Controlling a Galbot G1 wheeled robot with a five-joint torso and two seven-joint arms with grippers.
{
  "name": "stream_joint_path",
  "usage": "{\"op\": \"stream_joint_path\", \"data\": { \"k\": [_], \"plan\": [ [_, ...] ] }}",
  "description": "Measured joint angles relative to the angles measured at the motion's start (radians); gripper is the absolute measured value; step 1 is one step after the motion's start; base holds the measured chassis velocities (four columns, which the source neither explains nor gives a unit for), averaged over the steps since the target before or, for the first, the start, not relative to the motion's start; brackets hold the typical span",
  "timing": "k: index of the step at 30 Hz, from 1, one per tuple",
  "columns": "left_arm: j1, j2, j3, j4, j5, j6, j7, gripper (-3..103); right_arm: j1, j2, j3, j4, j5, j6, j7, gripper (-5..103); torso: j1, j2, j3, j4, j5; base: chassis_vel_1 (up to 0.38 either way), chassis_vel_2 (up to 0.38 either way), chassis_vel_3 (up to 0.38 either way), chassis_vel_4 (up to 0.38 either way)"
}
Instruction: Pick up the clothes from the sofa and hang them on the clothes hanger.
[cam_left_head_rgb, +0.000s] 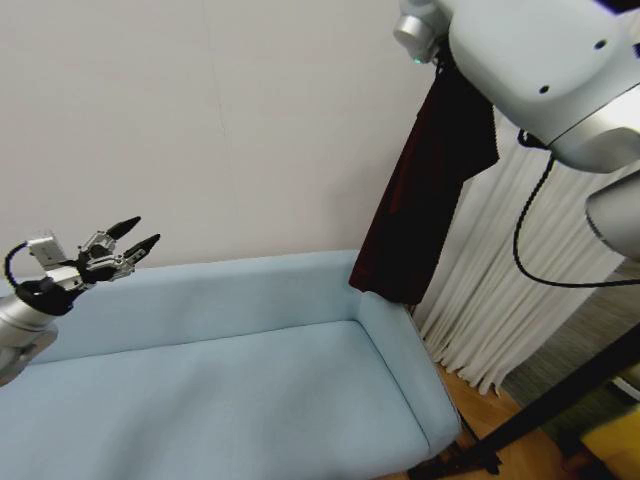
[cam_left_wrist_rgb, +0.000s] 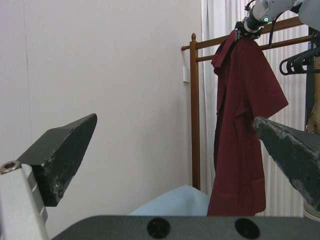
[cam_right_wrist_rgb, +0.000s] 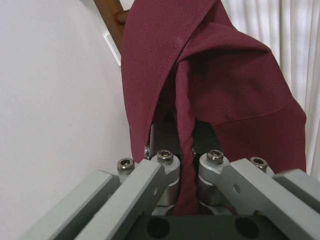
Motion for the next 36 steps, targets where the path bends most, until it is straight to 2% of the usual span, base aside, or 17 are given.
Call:
{"op": "stream_joint_path", "data": {
  "k": [3,9,17,28,36],
  "plan": [
    [-0.001,-0.011,0.002,-0.01,0.014,0.007,-0.01,100,-0.019,-0.003,0.031,-0.053,-0.034,-0.035,-0.048,2,0.0,0.0,0.0,0.0002,-0.0001,0.0,0.0,0.0,0.0],
    [-0.002,-0.015,0.009,-0.015,0.023,0.011,-0.016,100,-0.034,-0.03,0.037,-0.089,-0.058,-0.059,-0.091,2,0.0,0.0,0.0,0.0001,-0.0001,0.0,0.0,0.0,0.0],
    [0.001,-0.022,0.027,-0.015,0.043,0.012,-0.016,100,-0.06,-0.102,0.016,-0.102,-0.107,-0.091,-0.176,2,0.0,0.0,0.0,-0.0001,0.0,0.0,0.0,0.0,0.0],
    [-0.003,-0.036,0.039,-0.018,0.062,0.019,-0.02,100,-0.091,-0.1,0.061,-0.182,-0.193,-0.113,-0.266,2,0.0,0.0,0.0,0.0003,-0.0003,0.0,0.0,0.0,0.0],
    [0.001,-0.05,0.043,-0.019,0.078,0.019,-0.019,100,-0.115,-0.109,0.088,-0.194,-0.212,-0.114,-0.287,2,0.0,0.0,0.0,0.0003,-0.0003,0.0,0.0,0.0,0.0]
  ]
}}
